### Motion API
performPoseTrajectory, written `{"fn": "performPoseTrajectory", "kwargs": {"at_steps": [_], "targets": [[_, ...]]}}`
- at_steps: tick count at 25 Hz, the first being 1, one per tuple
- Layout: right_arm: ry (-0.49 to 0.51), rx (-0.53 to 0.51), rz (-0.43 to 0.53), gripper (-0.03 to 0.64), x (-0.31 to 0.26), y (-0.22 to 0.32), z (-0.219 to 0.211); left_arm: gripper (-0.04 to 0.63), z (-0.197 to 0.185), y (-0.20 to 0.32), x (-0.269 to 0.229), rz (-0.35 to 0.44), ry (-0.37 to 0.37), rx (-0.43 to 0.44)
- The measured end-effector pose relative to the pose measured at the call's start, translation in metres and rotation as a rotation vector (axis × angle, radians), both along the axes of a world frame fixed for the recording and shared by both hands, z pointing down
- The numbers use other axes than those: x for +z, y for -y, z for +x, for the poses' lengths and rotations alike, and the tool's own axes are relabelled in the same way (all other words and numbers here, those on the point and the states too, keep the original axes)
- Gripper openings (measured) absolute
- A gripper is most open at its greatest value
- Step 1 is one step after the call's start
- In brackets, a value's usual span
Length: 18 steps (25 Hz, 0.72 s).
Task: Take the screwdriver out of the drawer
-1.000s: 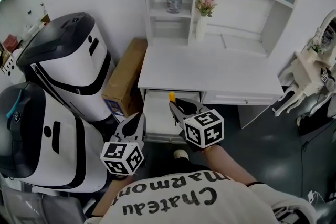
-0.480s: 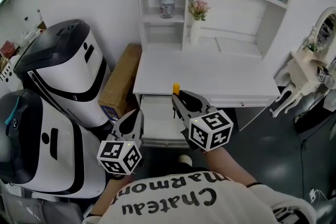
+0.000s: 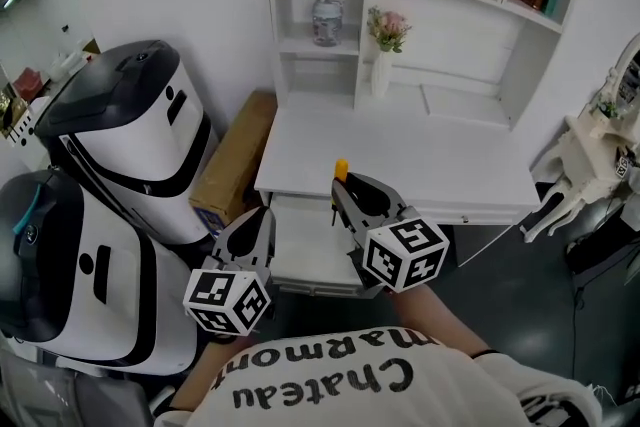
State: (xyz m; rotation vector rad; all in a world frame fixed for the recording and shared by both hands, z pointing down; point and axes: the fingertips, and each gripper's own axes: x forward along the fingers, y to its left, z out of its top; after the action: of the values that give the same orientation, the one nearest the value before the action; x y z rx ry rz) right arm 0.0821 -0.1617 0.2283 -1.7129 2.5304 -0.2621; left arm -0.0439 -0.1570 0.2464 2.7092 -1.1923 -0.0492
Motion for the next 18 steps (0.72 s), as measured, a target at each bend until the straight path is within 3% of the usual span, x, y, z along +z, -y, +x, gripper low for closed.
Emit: {"fn": "performPoseTrajectory", "kwargs": {"at_steps": [18], "targets": [[0.023,-0.142,-0.019,0.080,0.005,0.026,0.050,0.023,0.045,0.004,0.002,-0.003,-0.002,-0.165]]}}
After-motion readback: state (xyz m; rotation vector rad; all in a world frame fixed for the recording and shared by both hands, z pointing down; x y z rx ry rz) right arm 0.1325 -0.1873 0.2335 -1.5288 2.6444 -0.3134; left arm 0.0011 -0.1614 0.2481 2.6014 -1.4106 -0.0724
